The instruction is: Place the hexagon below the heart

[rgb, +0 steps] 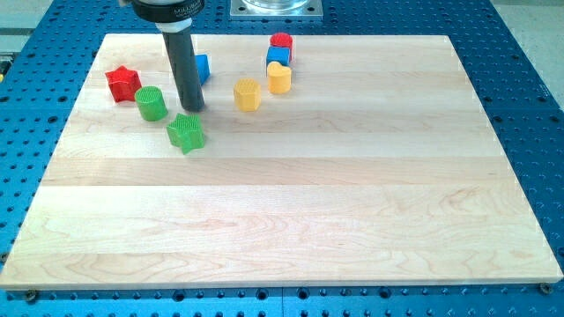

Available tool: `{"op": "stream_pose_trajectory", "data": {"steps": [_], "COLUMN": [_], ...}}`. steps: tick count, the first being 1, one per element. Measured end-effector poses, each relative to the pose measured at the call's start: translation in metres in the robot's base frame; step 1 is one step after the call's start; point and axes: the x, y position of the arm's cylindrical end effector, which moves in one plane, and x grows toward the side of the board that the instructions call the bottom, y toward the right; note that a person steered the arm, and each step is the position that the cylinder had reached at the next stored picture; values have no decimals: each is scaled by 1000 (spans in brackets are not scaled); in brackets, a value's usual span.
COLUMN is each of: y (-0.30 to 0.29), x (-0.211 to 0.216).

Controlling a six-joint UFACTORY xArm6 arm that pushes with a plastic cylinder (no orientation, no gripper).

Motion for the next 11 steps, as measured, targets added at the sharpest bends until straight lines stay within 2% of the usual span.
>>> {"op": "stream_pose_trajectory", "data": {"steps": [2,7,11], "y": [55,60,81], "x": [0,-16,11]}}
